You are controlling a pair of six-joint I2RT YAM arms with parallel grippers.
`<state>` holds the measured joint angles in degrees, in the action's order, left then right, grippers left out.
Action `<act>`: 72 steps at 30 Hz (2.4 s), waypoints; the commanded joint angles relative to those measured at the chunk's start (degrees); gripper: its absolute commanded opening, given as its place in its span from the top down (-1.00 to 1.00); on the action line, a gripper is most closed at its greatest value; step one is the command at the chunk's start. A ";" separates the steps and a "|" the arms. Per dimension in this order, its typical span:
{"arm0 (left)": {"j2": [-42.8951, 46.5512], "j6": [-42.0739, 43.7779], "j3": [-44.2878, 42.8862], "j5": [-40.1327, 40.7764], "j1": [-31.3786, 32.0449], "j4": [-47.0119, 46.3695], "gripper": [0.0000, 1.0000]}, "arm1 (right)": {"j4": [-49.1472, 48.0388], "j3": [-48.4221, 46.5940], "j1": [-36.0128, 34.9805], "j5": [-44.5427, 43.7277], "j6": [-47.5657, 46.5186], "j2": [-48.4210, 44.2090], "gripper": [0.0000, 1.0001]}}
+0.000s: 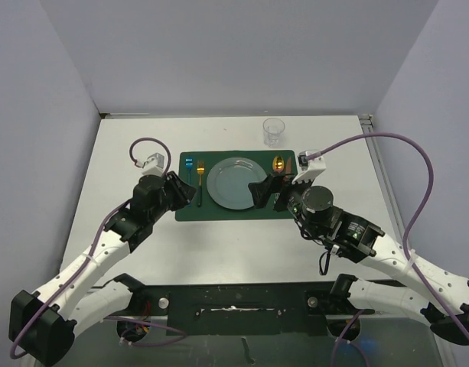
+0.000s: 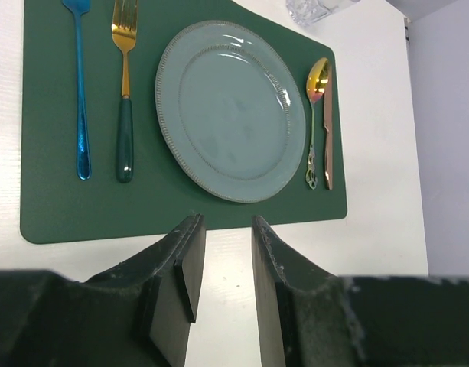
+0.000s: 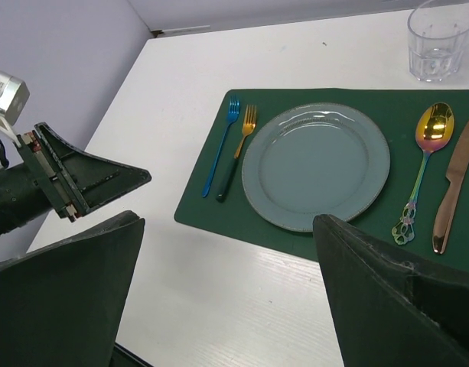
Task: Set the dinner table for one person
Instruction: Pick up the fork from the napkin.
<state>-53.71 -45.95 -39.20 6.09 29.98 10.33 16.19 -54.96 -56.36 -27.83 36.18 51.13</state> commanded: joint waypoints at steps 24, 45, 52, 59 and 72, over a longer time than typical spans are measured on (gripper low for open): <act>-32.64 12.04 -8.72 21.00 -3.14 -14.32 0.51 | -2.83 5.54 -1.50 6.71 2.79 -2.16 -0.96; -50.03 23.56 -25.58 4.19 -10.22 -6.40 0.23 | 1.28 8.57 -2.41 2.31 4.44 -13.36 -0.99; -51.92 26.52 -26.77 7.56 -10.68 -0.15 0.31 | 1.04 8.61 -2.50 2.42 4.73 -12.30 -0.99; -52.02 27.56 -25.26 6.26 -10.82 -1.15 0.33 | 1.04 7.98 -2.57 3.66 4.75 -11.53 -0.99; -54.01 27.89 -23.89 -1.57 -10.73 -8.26 0.33 | 0.69 8.16 -2.56 3.14 4.55 -11.38 -0.99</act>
<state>-106.21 -19.00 -62.39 8.45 19.40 6.59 18.76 -46.11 -58.59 -24.36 41.01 39.59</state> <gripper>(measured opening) 0.338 0.996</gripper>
